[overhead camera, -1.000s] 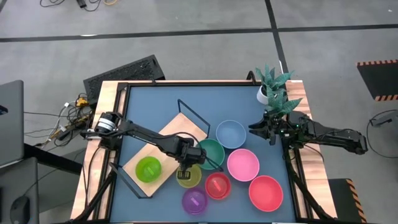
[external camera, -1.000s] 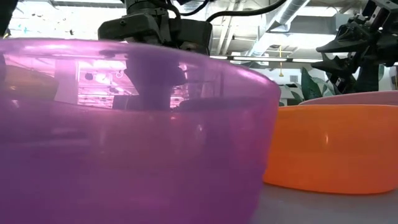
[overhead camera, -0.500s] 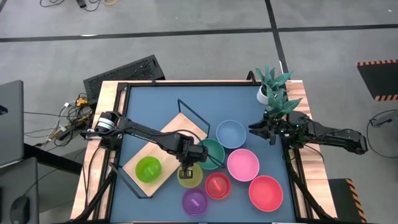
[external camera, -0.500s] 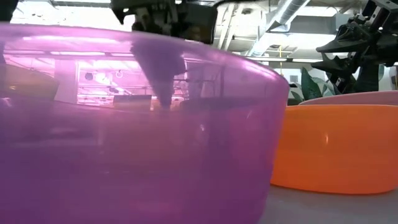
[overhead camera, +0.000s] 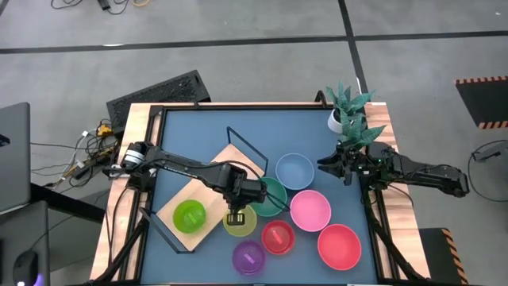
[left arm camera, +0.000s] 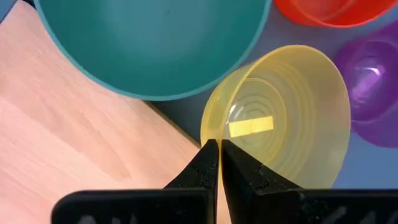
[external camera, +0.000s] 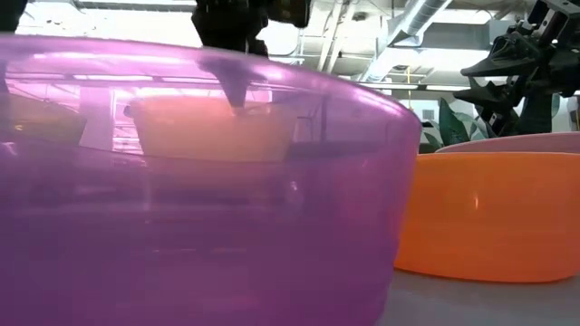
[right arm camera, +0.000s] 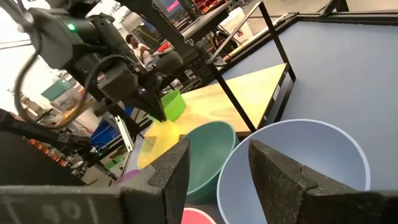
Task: Place and stack bowls onto a shelf
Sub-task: Stack the yellow bowl on top of the small green bowl on the shelf
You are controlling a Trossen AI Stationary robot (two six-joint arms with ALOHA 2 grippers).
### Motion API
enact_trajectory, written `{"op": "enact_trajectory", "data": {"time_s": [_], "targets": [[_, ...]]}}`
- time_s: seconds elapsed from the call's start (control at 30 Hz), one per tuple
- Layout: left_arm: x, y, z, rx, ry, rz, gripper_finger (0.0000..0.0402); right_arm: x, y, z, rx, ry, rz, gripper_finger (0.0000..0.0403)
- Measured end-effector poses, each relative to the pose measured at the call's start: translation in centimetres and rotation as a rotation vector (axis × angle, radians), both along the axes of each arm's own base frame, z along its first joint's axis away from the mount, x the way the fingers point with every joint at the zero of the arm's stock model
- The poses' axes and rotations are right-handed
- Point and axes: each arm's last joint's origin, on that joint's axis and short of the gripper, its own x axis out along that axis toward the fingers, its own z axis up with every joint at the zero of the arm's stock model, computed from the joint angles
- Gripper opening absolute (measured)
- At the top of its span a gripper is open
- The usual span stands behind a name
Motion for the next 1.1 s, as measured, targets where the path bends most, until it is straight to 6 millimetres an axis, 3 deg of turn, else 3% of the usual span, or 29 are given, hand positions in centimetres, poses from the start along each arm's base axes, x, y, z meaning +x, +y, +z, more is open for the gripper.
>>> {"op": "enact_trajectory", "data": {"time_s": [0.23, 0.4, 0.87, 1.0, 1.1], "targets": [[-0.2, 0.0, 3.4, -0.011, -0.008, 0.011, 0.0000, 0.0, 0.0, 0.0, -0.005, 0.000, 0.000, 0.0189], [-1.6, 0.3, 5.9, -0.020, -0.003, 0.042, 0.0000, 0.0, 0.0, 0.0, -0.007, 0.000, 0.001, 0.0189], [-9.7, 1.2, 12.3, -0.079, 0.045, 0.159, 0.0000, 0.0, 0.0, -0.1, -0.006, 0.011, -0.003, 0.0189], [-12.1, 1.3, 12.9, -0.100, 0.039, 0.179, 0.0000, 0.0, 0.0, -0.2, -0.007, 0.017, -0.017, 0.0189], [-13.6, 1.5, 12.2, -0.091, 0.066, 0.214, 0.0000, 0.0, -0.1, -0.2, -0.008, 0.017, -0.033, 0.0189]]}}
